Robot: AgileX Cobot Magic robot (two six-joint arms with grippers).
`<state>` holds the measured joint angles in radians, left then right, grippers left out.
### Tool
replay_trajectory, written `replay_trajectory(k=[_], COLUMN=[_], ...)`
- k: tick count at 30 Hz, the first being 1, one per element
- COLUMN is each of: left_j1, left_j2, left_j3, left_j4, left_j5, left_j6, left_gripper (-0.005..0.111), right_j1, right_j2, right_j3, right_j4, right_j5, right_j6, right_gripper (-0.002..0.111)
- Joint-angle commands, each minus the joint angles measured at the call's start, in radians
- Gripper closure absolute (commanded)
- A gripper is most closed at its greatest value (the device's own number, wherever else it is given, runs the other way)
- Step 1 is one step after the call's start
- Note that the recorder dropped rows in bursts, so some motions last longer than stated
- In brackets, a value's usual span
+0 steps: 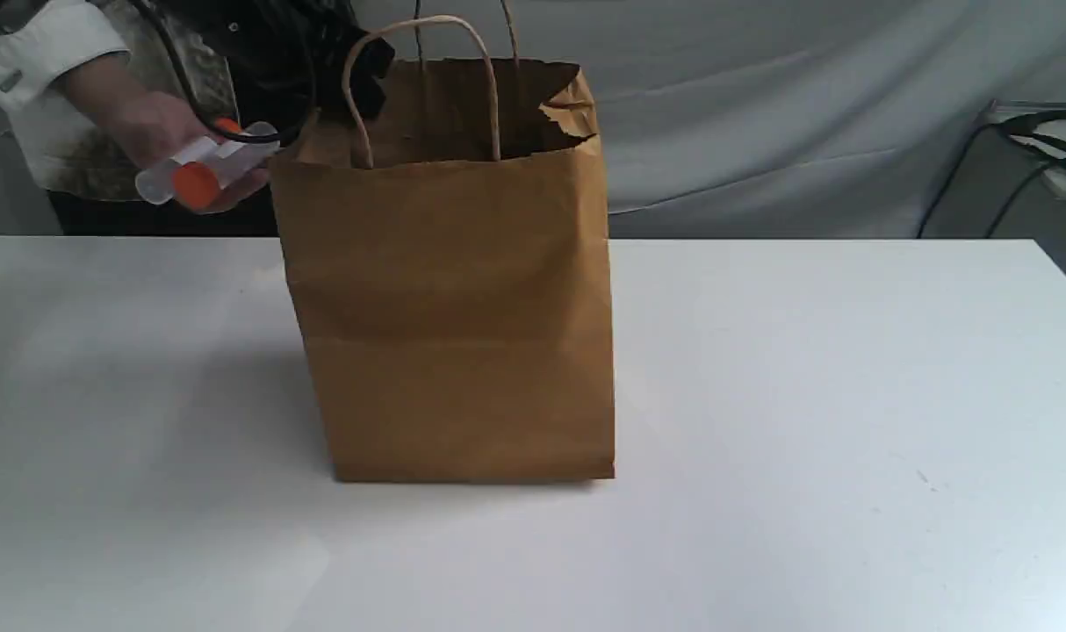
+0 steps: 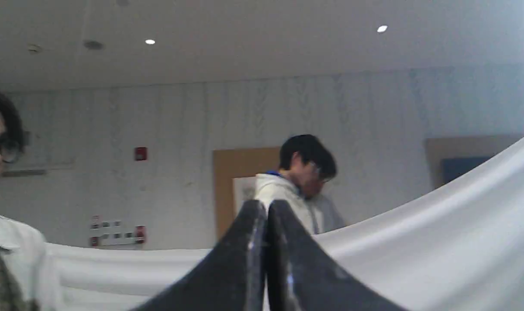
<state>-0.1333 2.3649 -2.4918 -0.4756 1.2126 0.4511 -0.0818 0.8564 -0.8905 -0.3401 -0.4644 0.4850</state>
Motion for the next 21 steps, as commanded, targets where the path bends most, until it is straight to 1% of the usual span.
replay_trajectory(k=[1, 4, 8, 10, 12, 13, 15, 16, 17, 18, 19, 21], left_j1=[-0.005, -0.005, -0.005, -0.005, -0.005, -0.005, -0.005, -0.005, -0.003, 0.001, 0.003, 0.010], left_j2=[-0.001, 0.006, 0.017, 0.022, 0.024, 0.024, 0.024, 0.024, 0.024, 0.024, 0.024, 0.024], left_j3=[0.001, 0.001, 0.001, 0.001, 0.001, 0.001, 0.001, 0.001, 0.001, 0.001, 0.001, 0.001], left_j4=[-0.010, -0.010, -0.015, -0.018, -0.024, -0.031, -0.031, -0.031, -0.033, -0.038, -0.044, -0.048], left_j5=[-0.006, -0.008, -0.008, -0.008, -0.010, -0.012, -0.015, -0.017, -0.023, -0.025, -0.025, -0.021], left_j6=[-0.013, -0.013, -0.031, -0.031, -0.031, -0.031, -0.031, -0.031, -0.031, -0.031, -0.031, -0.032], left_gripper=[0.107, 0.107, 0.107, 0.107, 0.107, 0.107, 0.107, 0.107, 0.107, 0.107, 0.107, 0.107], right_j1=[0.003, 0.003, -0.002, -0.023, -0.048, -0.059, -0.070, -0.070, -0.066, -0.064, -0.052, -0.037], right_j2=[0.117, 0.198, 0.338, 0.430, 0.514, 0.580, 0.671, 0.729, 0.770, 0.805, 0.834, 0.875], right_j3=[-0.165, -0.270, -0.387, -0.460, -0.532, -0.577, -0.633, -0.667, -0.690, -0.701, -0.712, -0.712], right_j4=[-0.461, -0.790, -1.077, -1.206, -1.274, -1.292, -1.290, -1.285, -1.319, -1.359, -1.401, -1.404], right_j5=[0.023, -0.031, -0.141, -0.269, -0.439, -0.573, -0.757, -0.757, -0.757, -0.757, -0.757, -0.757], right_j6=[0.450, 0.799, 1.147, 1.316, 1.438, 1.475, 1.495, 1.519, 1.583, 1.594, 1.594, 1.586], right_gripper=[0.108, 0.108, 0.108, 0.108, 0.108, 0.108, 0.108, 0.108, 0.105, 0.102, 0.095, 0.082])
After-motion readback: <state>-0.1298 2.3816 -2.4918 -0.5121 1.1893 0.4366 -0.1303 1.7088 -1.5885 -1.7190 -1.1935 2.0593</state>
